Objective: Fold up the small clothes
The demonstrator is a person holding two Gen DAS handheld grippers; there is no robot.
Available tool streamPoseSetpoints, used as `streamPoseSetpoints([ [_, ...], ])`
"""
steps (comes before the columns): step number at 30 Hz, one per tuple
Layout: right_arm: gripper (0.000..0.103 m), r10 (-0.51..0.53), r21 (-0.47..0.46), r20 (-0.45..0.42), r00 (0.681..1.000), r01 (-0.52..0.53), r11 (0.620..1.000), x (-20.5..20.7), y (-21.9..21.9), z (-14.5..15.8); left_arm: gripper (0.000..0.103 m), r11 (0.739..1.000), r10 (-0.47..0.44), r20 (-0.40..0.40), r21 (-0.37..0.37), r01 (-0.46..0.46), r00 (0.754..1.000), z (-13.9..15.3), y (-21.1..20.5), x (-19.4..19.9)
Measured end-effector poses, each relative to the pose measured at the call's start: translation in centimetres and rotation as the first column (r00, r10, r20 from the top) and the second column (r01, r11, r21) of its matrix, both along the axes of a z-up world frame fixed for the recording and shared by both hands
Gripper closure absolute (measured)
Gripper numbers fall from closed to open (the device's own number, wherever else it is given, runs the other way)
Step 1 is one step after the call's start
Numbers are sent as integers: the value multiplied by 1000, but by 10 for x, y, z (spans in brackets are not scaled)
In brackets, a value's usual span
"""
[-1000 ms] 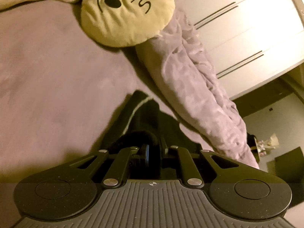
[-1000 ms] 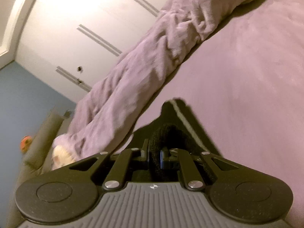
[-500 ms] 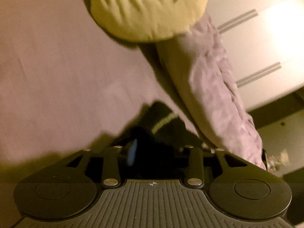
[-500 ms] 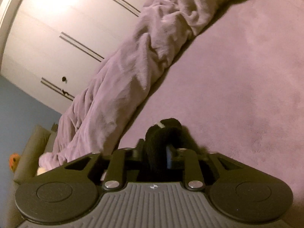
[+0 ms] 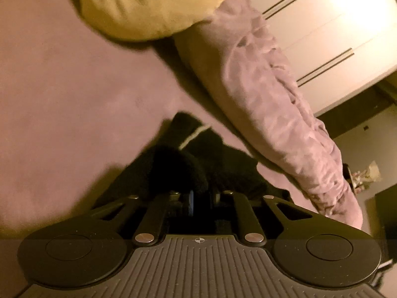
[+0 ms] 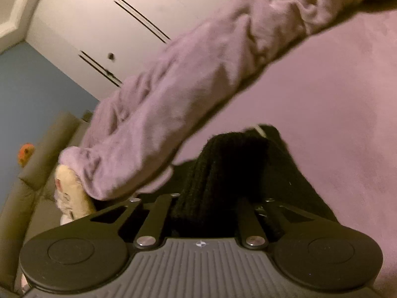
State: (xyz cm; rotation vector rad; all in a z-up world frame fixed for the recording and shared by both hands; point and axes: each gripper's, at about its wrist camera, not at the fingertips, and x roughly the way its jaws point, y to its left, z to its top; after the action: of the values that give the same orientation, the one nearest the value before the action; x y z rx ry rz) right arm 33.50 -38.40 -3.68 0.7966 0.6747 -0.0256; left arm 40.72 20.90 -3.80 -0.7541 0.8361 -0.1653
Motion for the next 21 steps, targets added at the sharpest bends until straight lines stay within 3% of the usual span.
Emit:
streamPoseSetpoints([
  [4, 95, -55, 66, 88, 995, 49, 997, 5, -9, 17, 92, 996, 79, 101, -44, -75, 992, 19, 11, -3],
  [10, 95, -203, 136, 127, 971, 186, 973, 22, -29, 25, 92, 987, 155, 166, 8, -158, 974, 42, 16, 4],
  [13, 91, -256, 156, 80, 963, 242, 958, 32, -34, 11, 90, 979, 198, 113, 27, -202, 974, 35, 17, 16],
  [15, 79, -275, 158, 30, 961, 267, 951, 39, -35, -1, 86, 974, 222, 34, 38, -223, 974, 23, 19, 22],
  [16, 65, -298, 179, 31, 954, 288, 941, 38, -36, -6, 78, 971, 236, 2, 31, -236, 972, 17, 21, 23],
  [18, 51, -326, 161, 73, 942, 312, 936, 30, -38, -6, 57, 964, 259, -8, 68, -258, 966, 11, 21, 18],
  [20, 47, -345, 62, 114, 932, 340, 939, 22, -40, 1, 36, 958, 254, 11, 132, -253, 967, 9, 21, 9],
  [21, 47, -344, -9, 131, 930, 348, 937, 16, -40, 7, 34, 958, 244, 22, 151, -245, 969, 7, 22, 3],
])
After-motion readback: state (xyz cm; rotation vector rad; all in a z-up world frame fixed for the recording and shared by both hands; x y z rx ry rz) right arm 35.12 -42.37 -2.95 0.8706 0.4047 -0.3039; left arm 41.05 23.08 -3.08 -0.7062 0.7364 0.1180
